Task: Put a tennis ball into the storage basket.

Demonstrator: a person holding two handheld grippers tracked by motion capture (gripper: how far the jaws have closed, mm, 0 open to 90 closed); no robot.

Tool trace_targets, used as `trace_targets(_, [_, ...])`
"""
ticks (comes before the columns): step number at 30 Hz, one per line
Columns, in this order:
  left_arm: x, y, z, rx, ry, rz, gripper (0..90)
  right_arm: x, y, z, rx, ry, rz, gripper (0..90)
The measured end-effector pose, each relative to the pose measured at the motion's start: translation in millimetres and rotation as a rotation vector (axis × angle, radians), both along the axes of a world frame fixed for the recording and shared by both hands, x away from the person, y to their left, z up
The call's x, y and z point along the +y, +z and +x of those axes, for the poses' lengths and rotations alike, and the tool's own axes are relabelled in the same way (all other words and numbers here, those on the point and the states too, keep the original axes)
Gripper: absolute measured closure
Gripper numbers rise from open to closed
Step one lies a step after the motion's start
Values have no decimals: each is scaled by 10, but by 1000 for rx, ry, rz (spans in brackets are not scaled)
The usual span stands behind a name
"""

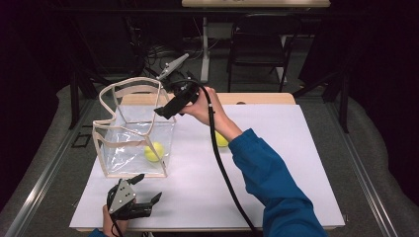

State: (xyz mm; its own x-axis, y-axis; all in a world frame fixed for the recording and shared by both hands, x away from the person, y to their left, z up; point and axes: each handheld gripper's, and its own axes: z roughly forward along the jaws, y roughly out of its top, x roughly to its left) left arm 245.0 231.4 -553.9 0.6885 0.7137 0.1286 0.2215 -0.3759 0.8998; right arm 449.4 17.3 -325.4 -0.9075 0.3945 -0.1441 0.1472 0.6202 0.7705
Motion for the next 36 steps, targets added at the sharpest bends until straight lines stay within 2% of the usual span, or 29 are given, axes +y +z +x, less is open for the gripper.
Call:
trace_targets(3, [9, 2, 0, -2, 0, 3, 161, -112, -26, -14, -10, -12, -9, 0])
trace_targets(16, [-6, 0, -1, -1, 2, 6, 160, -541, -210, -89, -4, -57, -19, 0])
trace_targets(20, [-6, -1, -4, 0, 3, 5, 161, -633, -317, -141, 0, -63, -31, 0])
trace_targets(25, [-7, -8, 3, 0, 2, 7, 161, -633, -317, -141, 0, -63, -31, 0])
trace_targets(26, [-7, -8, 3, 0, 2, 7, 161, -765, -460, -193, 12, -75, -24, 0])
trace_targets(28, [-1, -9, 7, 0, 1, 10, 161, -765, -460, -193, 12, -75, -24, 0])
trace_targets(36, [6, -12, 0, -2, 0, 6, 161, -934, -644, -233, 39, -95, -16, 0])
